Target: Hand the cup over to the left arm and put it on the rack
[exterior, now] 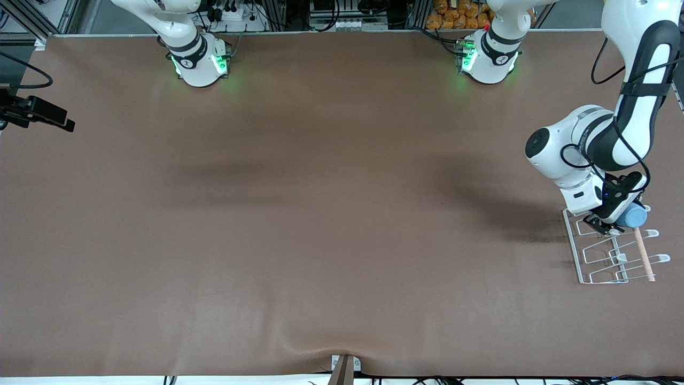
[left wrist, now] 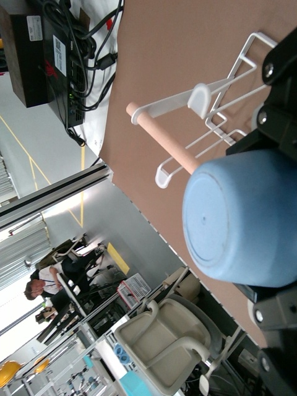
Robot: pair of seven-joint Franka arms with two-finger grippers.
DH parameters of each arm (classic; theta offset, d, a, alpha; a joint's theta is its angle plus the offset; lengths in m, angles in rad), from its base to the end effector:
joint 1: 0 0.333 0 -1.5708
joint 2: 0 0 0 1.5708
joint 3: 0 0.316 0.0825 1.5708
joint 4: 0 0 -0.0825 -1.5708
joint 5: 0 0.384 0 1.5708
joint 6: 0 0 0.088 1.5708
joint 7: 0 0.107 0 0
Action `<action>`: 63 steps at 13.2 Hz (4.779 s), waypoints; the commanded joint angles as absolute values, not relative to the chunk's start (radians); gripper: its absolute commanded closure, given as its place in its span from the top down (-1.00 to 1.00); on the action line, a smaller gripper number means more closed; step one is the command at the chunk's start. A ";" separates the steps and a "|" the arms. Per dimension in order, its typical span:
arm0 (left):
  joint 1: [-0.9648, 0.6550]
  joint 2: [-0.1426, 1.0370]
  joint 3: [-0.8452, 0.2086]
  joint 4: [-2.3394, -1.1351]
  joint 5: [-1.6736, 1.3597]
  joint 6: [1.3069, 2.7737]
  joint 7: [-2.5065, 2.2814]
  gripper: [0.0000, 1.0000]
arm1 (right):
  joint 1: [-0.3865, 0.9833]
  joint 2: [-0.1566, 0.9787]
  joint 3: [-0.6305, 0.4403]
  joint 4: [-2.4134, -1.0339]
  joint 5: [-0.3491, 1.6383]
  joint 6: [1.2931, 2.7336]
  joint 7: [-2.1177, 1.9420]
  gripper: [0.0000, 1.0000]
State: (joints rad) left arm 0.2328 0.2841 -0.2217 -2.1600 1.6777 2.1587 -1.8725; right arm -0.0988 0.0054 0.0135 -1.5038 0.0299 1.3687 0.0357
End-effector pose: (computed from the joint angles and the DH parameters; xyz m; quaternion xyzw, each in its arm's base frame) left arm 0.5656 0.0476 0.2744 -0.8002 -0.2597 -0.3811 0.3834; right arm 0.5329 -0.0419 0.6363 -0.9957 0.0583 0.0698 0.0166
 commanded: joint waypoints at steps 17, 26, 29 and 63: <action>0.241 0.276 -0.239 -2.111 1.710 2.111 -1.715 1.00 | -0.124 -0.005 0.026 -1.517 0.011 1.454 0.037 1.00; 0.227 0.285 -0.252 -1.985 1.543 2.241 -1.441 1.00 | -0.129 -0.002 0.026 -1.499 0.011 1.448 0.034 1.00; 0.222 0.301 -0.262 -1.968 1.503 2.244 -1.417 1.00 | -0.130 -0.002 0.026 -1.497 0.014 1.448 0.034 1.00; -0.091 -0.015 -0.021 -1.646 -0.003 1.833 -0.083 1.00 | -0.135 -0.002 0.025 -1.482 0.028 1.424 0.037 1.00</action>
State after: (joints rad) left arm -0.0975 0.0012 -0.0252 -1.6548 0.0237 1.8654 -0.1316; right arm -0.1144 0.0063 0.0129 -1.4890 0.0241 1.4365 0.0349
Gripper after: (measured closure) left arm 0.000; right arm 0.000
